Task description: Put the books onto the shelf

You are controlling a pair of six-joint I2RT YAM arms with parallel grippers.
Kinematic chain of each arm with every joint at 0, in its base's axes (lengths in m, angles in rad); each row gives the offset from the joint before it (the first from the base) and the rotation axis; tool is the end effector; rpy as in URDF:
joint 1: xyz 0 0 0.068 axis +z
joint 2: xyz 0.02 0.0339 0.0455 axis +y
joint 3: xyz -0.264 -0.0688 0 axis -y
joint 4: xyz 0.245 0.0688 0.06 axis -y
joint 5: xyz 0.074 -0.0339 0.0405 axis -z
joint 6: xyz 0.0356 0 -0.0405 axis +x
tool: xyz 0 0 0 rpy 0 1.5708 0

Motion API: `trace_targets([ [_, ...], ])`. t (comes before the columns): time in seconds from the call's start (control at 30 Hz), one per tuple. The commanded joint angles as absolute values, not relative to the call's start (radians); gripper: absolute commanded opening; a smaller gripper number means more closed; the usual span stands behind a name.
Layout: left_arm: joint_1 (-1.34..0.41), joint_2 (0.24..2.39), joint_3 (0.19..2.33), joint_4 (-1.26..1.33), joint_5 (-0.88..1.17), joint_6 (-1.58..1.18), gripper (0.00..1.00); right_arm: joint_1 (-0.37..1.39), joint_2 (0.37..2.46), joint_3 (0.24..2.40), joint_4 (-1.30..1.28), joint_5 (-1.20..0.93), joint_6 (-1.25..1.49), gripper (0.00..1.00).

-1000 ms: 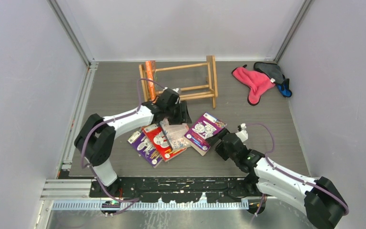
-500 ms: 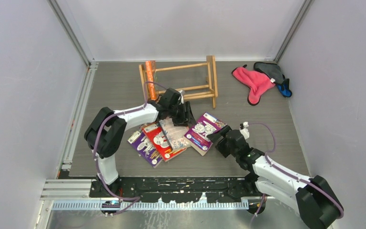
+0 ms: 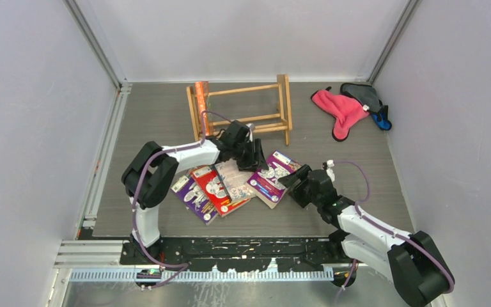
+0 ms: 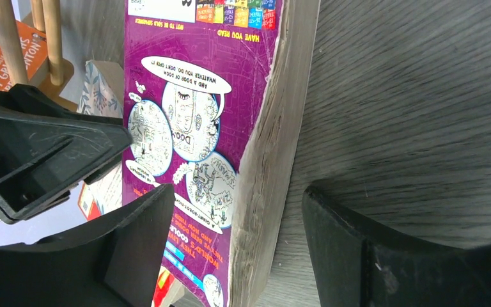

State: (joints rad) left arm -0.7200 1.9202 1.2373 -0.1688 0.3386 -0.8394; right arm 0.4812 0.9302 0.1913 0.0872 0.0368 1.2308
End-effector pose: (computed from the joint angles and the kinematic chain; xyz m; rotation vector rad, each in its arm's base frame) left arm 0.2998 -0.2787 0.1725 0.0120 2.6776 -1.0310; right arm 0.1521 0.0779 0.1380 0.8896 2.2022 0.8590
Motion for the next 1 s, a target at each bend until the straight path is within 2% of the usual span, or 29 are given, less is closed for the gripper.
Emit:
trace_targets([
  [0.0, -0.749, 1.941, 1.273, -0.145, 0.330, -0.858, 0.54, 0.458, 0.954, 0.210, 0.088, -0.027, 1.175, 0.78],
  [0.13, -0.774, 1.953, 1.275, -0.139, 0.314, -0.866, 0.53, 0.440, 0.963, 0.209, 0.094, -0.061, 1.160, 0.78],
  [0.27, -0.787, 1.946, 1.265, -0.126, 0.303, -0.876, 0.46, 0.422, 0.956, 0.207, 0.084, -0.083, 1.139, 0.78],
  [0.43, -0.792, 1.923, 1.231, -0.062, 0.319, -0.920, 0.20, 0.404, 0.935, 0.203, 0.061, -0.102, 1.121, 0.78],
  [0.6, -0.809, 1.895, 1.196, -0.007, 0.320, -0.949, 0.00, 0.395, 0.881, 0.202, 0.008, -0.107, 1.098, 0.78],
  [0.8, -0.857, 1.839, 1.187, -0.017, 0.256, -0.958, 0.00, 0.392, 0.774, 0.217, -0.139, -0.090, 1.054, 0.78],
  [0.97, -0.935, 1.735, 1.204, -0.141, 0.045, -0.918, 0.00, 0.393, 0.684, 0.242, -0.265, -0.074, 1.023, 0.78],
])
